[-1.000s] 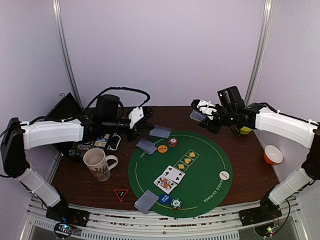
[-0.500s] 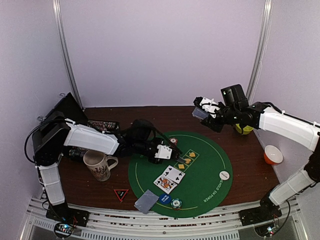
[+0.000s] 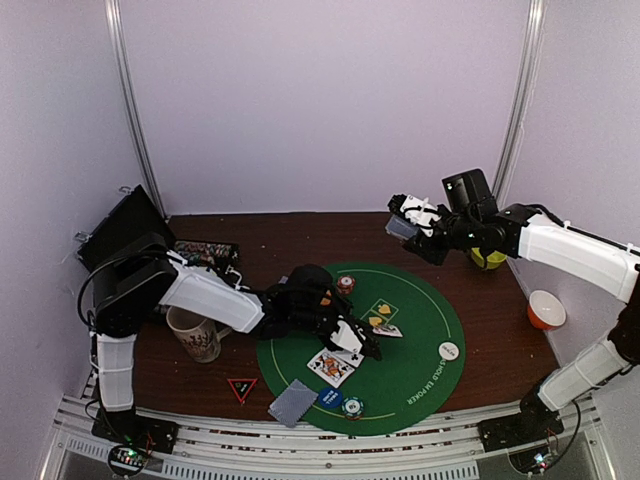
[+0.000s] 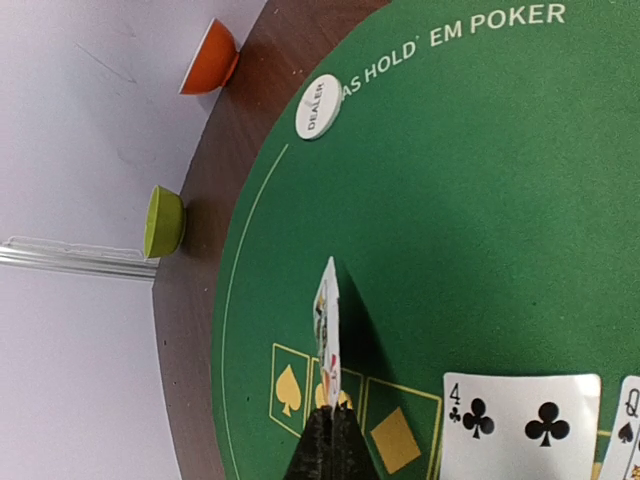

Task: Distribute texas hold em gaming equipment
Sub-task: Flop the poker card into the community card area, then adjust the poker card in the community card area, then pick up the poker card from the face-down deck piles.

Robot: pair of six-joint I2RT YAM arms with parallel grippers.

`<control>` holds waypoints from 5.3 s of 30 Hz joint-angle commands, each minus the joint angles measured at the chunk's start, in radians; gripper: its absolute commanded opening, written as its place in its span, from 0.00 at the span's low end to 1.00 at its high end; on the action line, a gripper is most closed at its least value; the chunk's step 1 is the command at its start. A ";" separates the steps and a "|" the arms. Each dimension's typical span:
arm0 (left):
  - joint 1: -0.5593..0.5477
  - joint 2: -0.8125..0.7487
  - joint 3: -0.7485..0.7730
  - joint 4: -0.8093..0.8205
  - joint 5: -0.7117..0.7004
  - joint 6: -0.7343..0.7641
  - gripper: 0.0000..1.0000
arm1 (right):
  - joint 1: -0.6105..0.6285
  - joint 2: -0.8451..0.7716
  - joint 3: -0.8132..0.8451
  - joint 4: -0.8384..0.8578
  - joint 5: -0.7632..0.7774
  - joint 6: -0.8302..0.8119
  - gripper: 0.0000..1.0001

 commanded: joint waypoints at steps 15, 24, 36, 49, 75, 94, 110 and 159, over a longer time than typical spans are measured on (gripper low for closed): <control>-0.029 -0.117 0.018 -0.154 -0.024 -0.212 0.61 | -0.005 -0.045 -0.018 0.001 -0.019 -0.005 0.46; -0.029 0.030 0.431 -0.554 -0.009 -1.093 0.66 | -0.020 -0.039 0.001 -0.018 0.027 0.023 0.46; -0.070 0.094 0.433 -0.551 -0.117 -1.214 0.82 | -0.061 -0.016 0.007 -0.016 0.050 0.054 0.46; -0.081 0.326 0.674 -0.757 -0.227 -1.170 0.90 | -0.079 -0.022 -0.001 -0.011 0.035 0.048 0.46; -0.036 0.331 0.779 -0.815 -0.104 -0.501 0.44 | -0.079 -0.054 -0.017 -0.008 0.026 0.045 0.46; 0.048 0.297 0.802 -1.050 0.087 -0.059 0.45 | -0.079 -0.056 -0.023 -0.014 0.017 0.046 0.46; -0.004 0.326 0.765 -1.042 -0.117 0.076 0.51 | -0.078 -0.064 -0.029 -0.016 0.010 0.043 0.46; 0.212 -0.144 0.363 -0.161 0.158 -1.662 0.84 | 0.041 -0.024 -0.020 0.008 -0.054 0.062 0.45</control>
